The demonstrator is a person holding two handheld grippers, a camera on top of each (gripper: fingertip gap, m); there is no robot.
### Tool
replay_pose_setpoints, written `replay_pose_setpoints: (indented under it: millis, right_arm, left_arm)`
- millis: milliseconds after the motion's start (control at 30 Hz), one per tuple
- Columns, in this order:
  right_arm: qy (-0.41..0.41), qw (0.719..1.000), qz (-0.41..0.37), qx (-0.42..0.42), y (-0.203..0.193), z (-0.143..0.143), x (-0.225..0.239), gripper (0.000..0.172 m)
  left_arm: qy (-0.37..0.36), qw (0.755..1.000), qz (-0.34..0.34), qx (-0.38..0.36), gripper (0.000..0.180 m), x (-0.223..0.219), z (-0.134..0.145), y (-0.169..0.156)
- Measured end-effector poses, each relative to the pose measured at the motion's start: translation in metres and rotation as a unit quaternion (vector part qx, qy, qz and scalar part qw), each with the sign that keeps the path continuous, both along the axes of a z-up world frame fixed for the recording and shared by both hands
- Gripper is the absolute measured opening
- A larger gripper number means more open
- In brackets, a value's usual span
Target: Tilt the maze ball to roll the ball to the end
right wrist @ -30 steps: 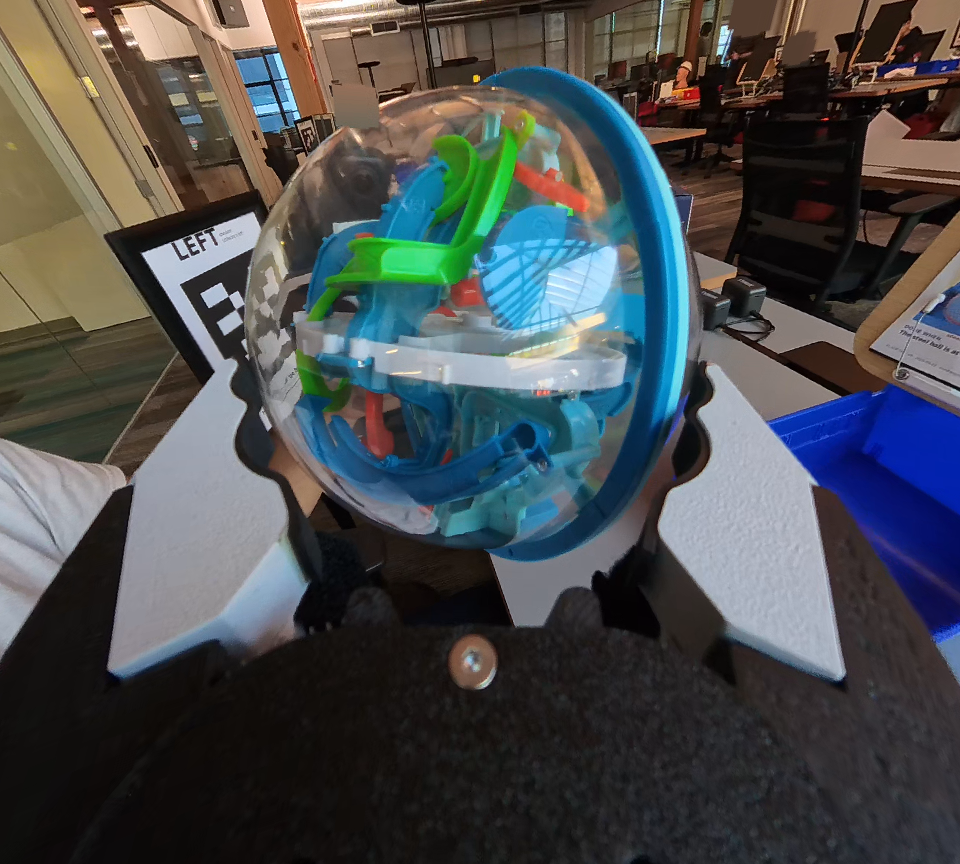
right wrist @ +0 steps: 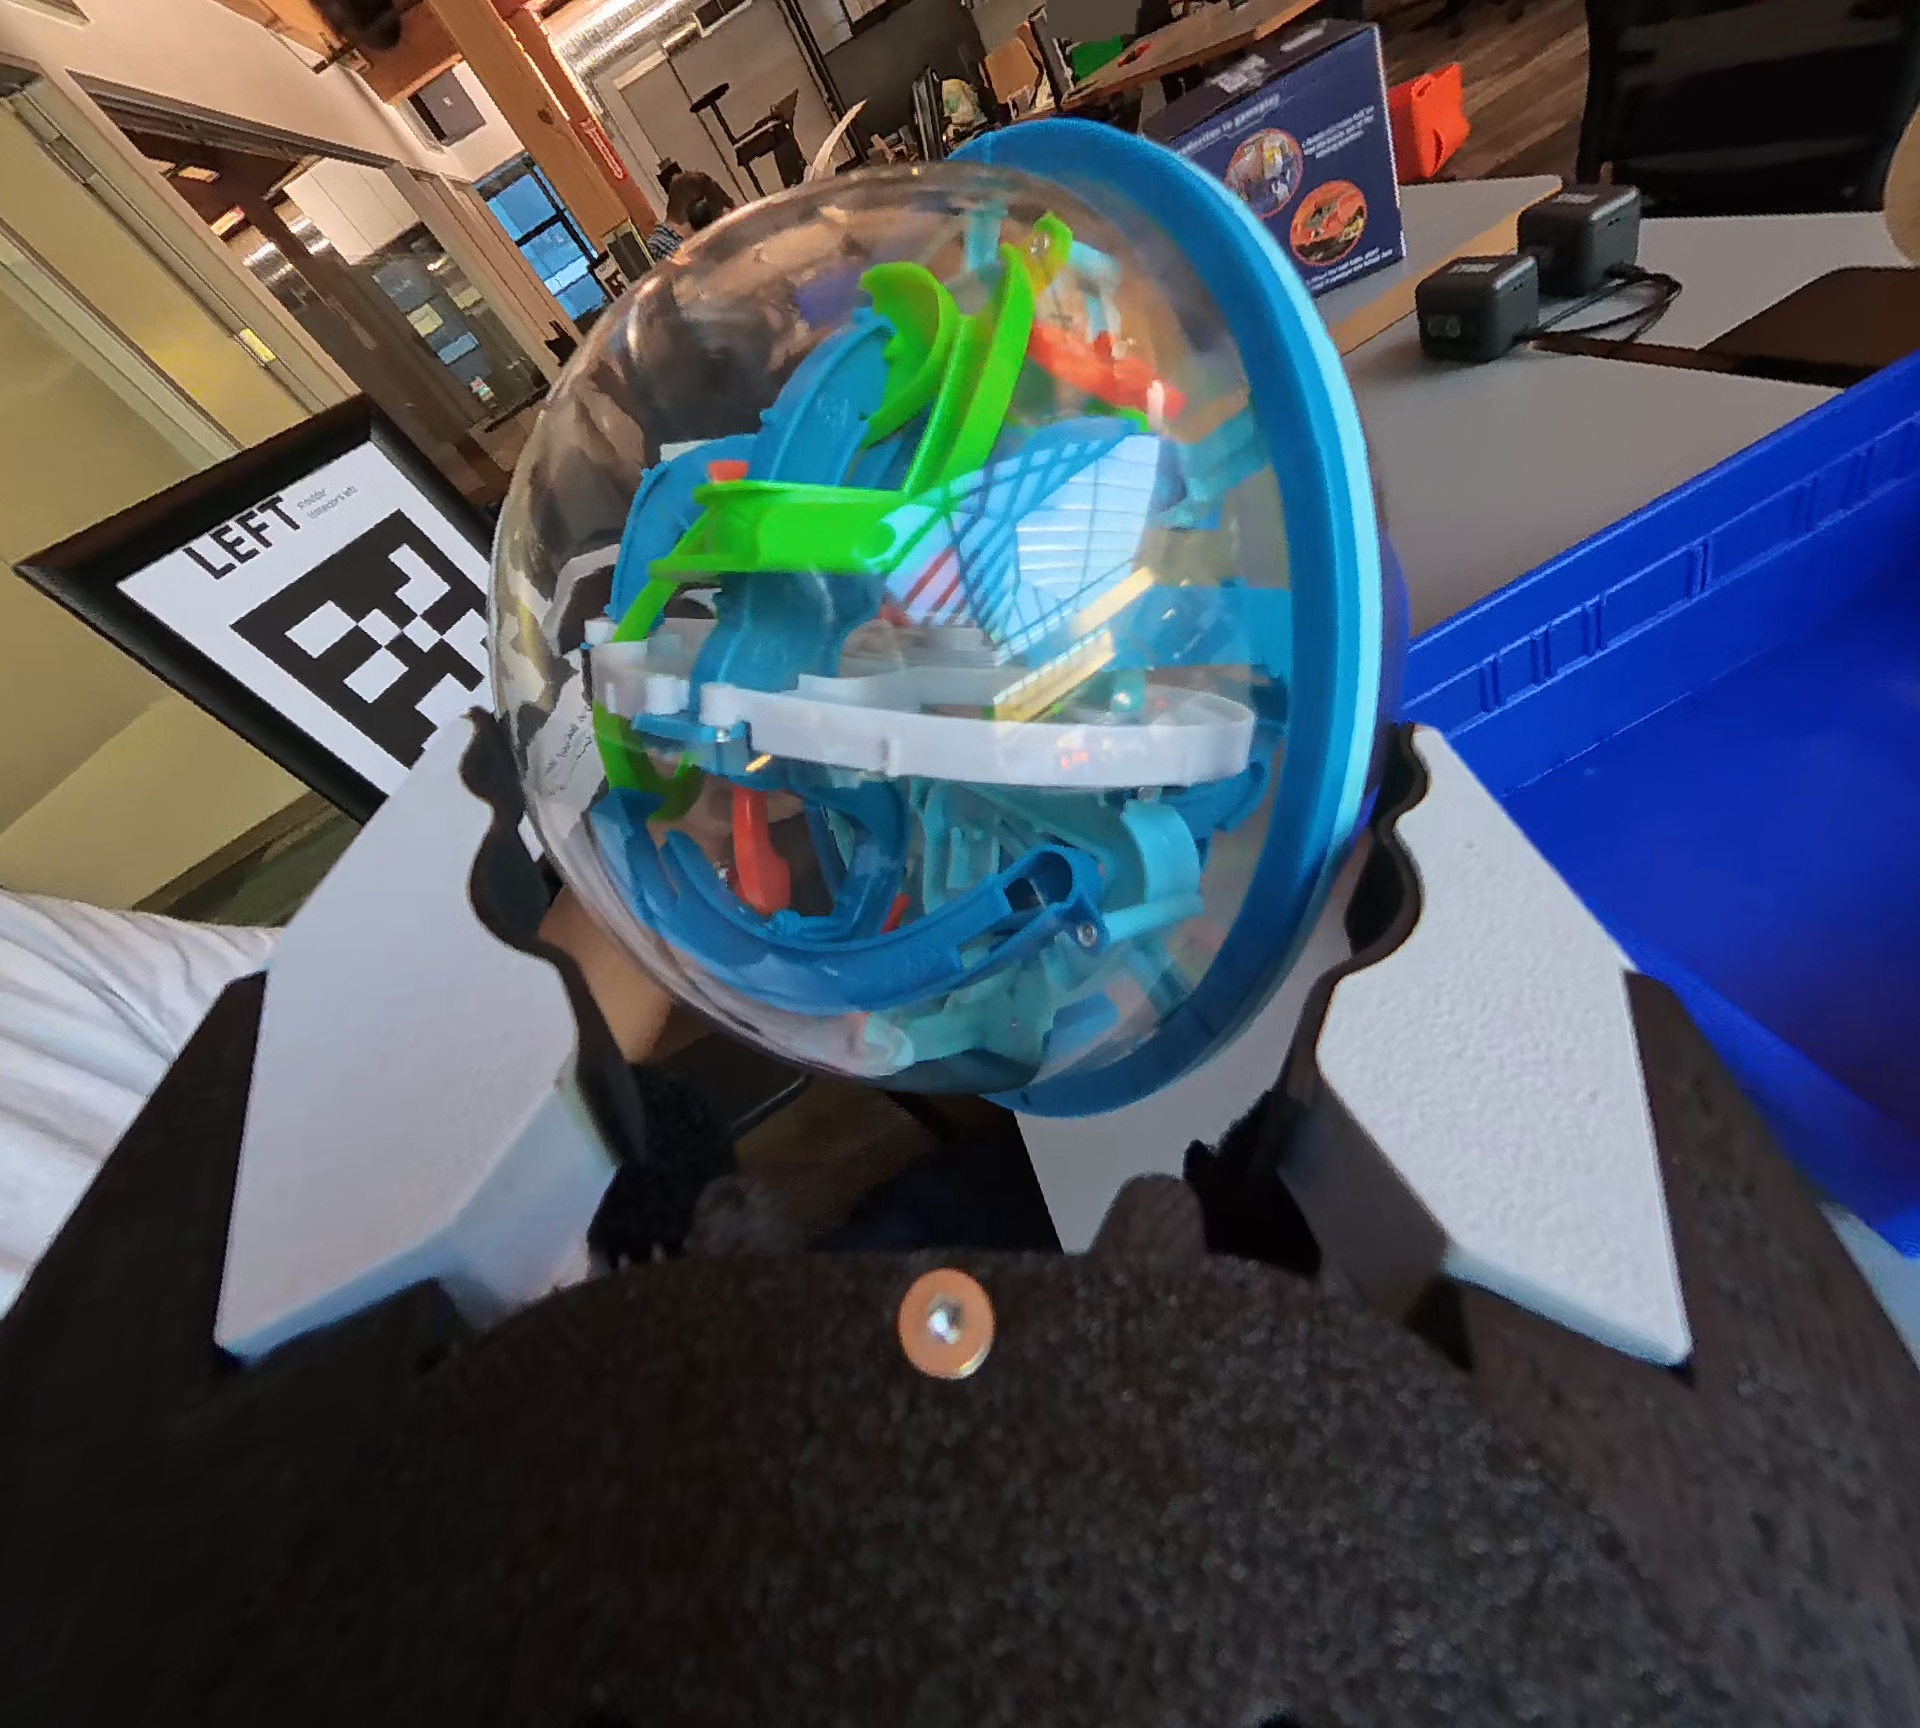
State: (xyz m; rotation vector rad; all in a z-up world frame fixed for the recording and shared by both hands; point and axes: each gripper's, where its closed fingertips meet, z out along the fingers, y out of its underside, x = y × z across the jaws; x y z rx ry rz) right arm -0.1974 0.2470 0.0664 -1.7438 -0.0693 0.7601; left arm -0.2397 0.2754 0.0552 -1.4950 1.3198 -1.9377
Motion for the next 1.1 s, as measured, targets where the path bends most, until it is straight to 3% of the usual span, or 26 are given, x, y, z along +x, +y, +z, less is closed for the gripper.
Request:
replay_pose_setpoints:
  millis: [1100]
  right_arm:
    - [0.137,0.985,-0.018,-0.106,0.018,-0.101,0.019,0.155]
  left_arm:
    - [0.118,0.987,0.001,-0.107,0.148,0.019,-0.093,0.018]
